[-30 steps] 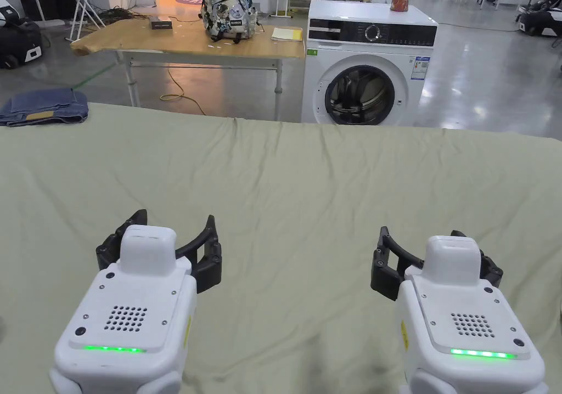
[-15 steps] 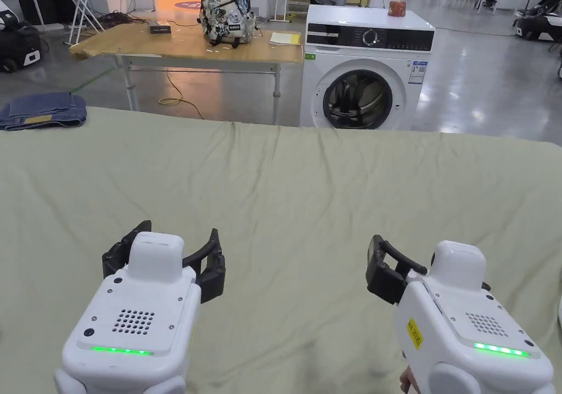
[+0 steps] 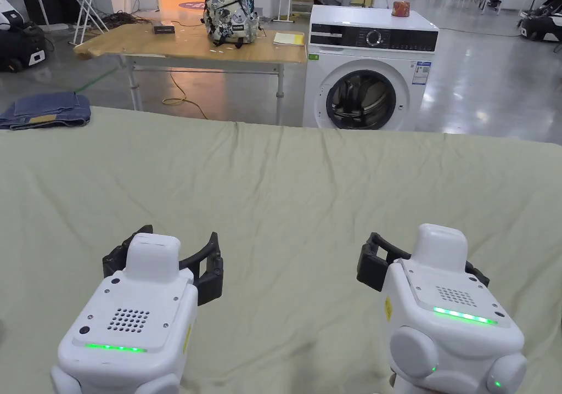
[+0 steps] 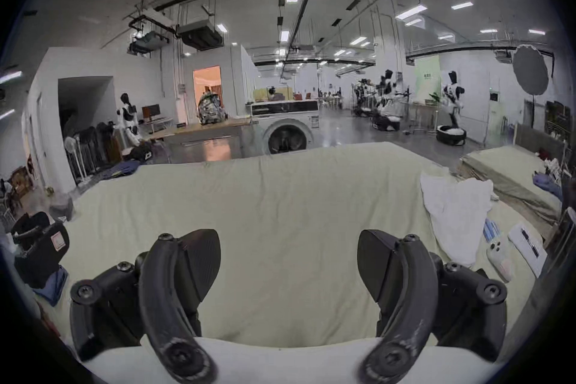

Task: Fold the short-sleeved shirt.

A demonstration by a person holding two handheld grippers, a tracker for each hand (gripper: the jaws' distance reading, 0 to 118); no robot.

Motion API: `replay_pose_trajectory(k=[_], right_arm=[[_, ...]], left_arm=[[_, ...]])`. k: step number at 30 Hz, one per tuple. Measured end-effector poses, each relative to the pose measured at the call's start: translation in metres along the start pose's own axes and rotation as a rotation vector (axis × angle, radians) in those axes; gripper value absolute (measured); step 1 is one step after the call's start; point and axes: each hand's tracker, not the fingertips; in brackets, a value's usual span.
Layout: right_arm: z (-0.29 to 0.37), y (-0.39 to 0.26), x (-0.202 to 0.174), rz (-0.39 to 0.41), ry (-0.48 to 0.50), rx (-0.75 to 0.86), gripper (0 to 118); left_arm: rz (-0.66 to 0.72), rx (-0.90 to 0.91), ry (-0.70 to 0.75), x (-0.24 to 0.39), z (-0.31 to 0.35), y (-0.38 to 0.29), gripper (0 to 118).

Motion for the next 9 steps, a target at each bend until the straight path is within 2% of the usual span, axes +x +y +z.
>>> replay_pose_trajectory(k=[5, 9], right_arm=[[0.0015, -0.0001, -0.0024, 0.032, -0.018, 0.029, 92], [0.0003, -0.0001, -0.0018, 0.032, -0.007, -0.001, 98]], left_arm=[[-0.006, -0.004, -0.003, -0.0022, -0.0007, -0.0011, 81], [-0.007, -0.005, -0.002, -0.0027, -0.001, -0.0014, 81]])
